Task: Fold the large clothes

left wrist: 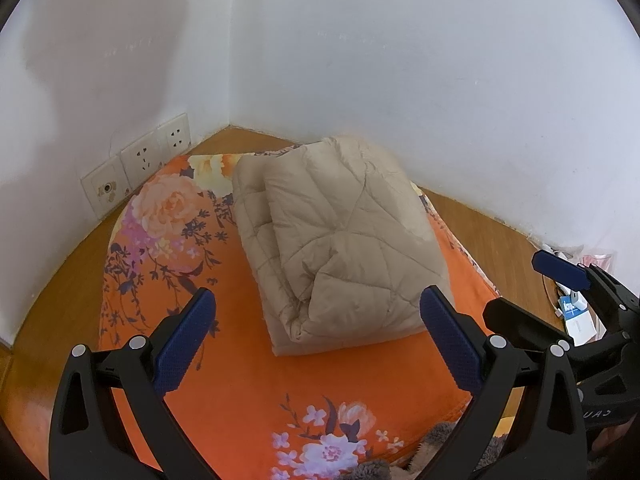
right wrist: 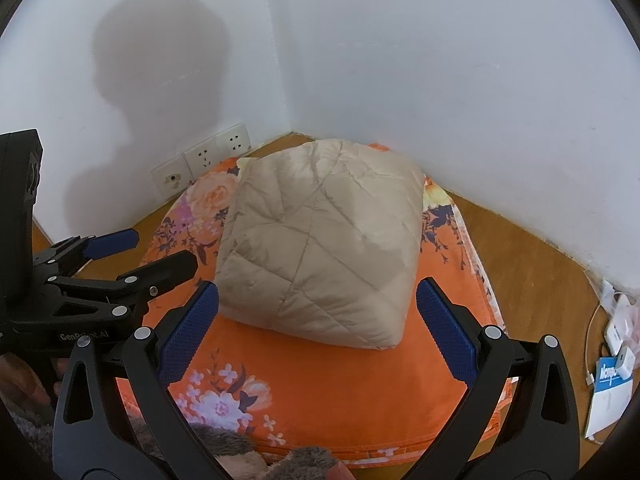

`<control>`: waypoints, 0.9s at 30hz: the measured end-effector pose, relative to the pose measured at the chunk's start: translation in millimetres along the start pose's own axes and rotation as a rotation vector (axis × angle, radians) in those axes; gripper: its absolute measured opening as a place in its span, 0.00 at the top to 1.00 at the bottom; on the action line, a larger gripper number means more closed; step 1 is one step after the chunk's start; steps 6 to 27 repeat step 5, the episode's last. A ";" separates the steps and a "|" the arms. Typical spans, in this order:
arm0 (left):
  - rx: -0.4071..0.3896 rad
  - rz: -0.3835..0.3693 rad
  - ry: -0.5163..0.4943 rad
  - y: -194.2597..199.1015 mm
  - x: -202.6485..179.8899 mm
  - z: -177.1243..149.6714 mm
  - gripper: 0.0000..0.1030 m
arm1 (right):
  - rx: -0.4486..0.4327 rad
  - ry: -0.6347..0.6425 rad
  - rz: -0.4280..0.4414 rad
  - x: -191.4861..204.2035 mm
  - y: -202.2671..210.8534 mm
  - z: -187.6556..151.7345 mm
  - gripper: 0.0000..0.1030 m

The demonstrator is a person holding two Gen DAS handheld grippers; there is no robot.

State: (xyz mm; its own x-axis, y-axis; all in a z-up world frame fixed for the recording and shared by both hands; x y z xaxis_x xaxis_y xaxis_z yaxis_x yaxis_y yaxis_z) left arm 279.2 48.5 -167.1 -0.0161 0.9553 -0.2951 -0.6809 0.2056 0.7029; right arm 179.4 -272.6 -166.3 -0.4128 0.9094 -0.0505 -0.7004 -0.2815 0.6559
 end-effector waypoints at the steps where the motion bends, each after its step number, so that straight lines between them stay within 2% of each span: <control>1: 0.000 0.002 -0.001 0.3 0.2 -0.1 0.06 | 0.000 0.000 0.001 0.2 -0.2 0.1 0.04; 27: 0.000 0.002 0.000 0.8 0.9 0.2 0.06 | 0.000 0.001 0.002 0.2 -0.8 0.5 0.04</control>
Point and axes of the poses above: each gripper's, at about its wrist camera, not at the fingertips, and y roughly against the way its jaws point, x to its left, z to its top, the point moved 10 cm from there along -y, roughly the way its jaws point, and after that the axes turned 13 degrees about y, right-handed, at the moved point
